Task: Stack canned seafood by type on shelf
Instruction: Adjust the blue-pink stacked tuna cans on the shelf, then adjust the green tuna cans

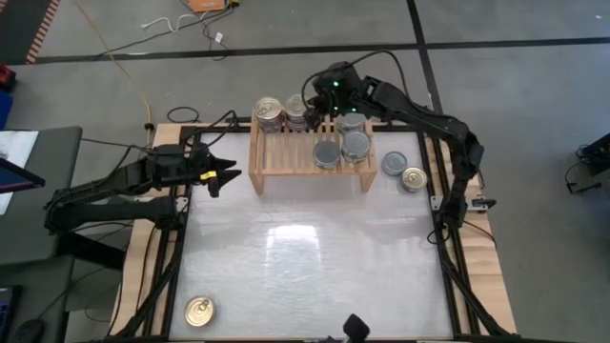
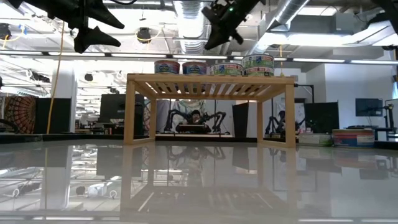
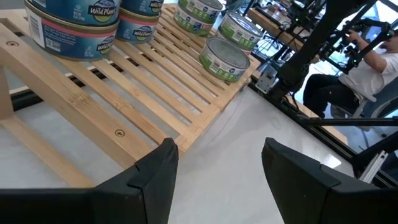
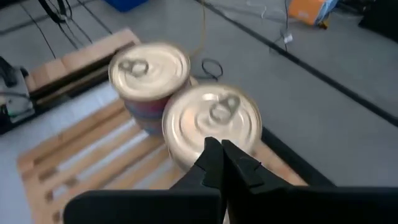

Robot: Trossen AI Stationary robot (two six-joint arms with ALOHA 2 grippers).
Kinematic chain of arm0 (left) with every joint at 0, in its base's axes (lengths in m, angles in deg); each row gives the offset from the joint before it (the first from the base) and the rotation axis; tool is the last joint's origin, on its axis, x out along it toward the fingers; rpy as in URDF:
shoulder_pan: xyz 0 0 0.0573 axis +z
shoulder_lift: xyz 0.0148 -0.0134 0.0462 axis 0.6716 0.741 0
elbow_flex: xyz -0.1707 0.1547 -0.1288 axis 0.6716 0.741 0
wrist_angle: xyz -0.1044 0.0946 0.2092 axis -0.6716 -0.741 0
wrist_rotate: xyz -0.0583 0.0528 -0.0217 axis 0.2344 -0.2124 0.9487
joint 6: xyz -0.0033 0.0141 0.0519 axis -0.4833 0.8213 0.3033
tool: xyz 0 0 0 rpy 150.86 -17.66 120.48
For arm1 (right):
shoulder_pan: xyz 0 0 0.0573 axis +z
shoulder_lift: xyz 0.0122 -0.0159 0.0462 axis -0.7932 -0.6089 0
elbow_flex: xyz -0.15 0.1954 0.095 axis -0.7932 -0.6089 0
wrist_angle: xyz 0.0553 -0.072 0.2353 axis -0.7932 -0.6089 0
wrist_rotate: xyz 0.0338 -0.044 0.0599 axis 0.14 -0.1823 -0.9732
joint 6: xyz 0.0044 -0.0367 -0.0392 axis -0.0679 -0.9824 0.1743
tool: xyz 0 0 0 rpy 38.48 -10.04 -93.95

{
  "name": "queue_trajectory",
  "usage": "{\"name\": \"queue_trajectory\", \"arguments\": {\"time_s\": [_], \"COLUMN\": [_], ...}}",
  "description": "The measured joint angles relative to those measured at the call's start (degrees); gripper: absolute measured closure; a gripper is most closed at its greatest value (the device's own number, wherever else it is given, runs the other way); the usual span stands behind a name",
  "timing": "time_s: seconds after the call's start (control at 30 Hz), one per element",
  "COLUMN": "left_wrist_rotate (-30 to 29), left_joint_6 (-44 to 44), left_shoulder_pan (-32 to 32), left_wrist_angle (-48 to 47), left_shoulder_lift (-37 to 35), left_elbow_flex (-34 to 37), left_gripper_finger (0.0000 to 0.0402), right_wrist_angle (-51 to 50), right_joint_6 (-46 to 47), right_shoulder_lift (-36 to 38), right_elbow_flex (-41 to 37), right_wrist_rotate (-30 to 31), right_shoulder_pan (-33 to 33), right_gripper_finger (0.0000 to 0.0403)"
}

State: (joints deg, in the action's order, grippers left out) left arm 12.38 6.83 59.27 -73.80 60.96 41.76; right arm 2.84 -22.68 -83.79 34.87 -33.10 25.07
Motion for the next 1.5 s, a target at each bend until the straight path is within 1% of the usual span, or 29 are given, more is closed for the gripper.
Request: {"name": "queue_trajectory", "arguments": {"time_s": [0.27, 0.43, 0.6, 0.77, 0.9, 1.03, 1.33, 1.5], "left_wrist_rotate": [0.00, -0.13, -0.15, -0.16, -0.17, -0.17, -0.17, -0.24], "left_joint_6": [0.44, 0.44, 0.01, -0.02, -0.07, -0.07, 0.60, 1.53], "left_shoulder_pan": [0.00, 0.00, -0.01, 0.00, 0.00, -0.02, -0.02, -0.02], "left_wrist_angle": [0.00, 0.00, 0.00, 0.00, -0.03, -0.22, -1.09, -0.89], "left_shoulder_lift": [0.02, 0.02, 0.01, 0.01, -0.03, -0.02, -0.03, -0.05], "left_elbow_flex": [-0.01, -0.01, -0.01, -0.02, -0.02, -0.02, -0.02, -0.02], "left_gripper_finger": [0.0180, 0.0180, 0.0180, 0.0180, 0.0180, 0.0180, 0.0180, 0.0180], "right_wrist_angle": [-11.62, -16.40, -19.77, -20.50, -21.18, -22.40, -19.43, -16.79], "right_joint_6": [1.94, 3.43, 3.48, 3.50, 3.48, 3.77, 7.63, 8.11], "right_shoulder_lift": [2.18, 2.22, 2.22, 3.23, 4.83, 6.45, 11.70, 13.27], "right_elbow_flex": [0.01, 0.03, 0.05, 0.05, 0.05, -0.14, -7.96, -9.78], "right_wrist_rotate": [0.00, 0.00, -0.02, 0.33, 2.87, 3.07, 3.28, 3.30], "right_shoulder_pan": [0.04, 0.38, 2.03, 4.71, 6.74, 6.82, 7.26, 7.85], "right_gripper_finger": [0.0372, 0.0375, 0.0375, 0.0380, 0.0380, 0.0382, 0.0381, 0.0380]}}
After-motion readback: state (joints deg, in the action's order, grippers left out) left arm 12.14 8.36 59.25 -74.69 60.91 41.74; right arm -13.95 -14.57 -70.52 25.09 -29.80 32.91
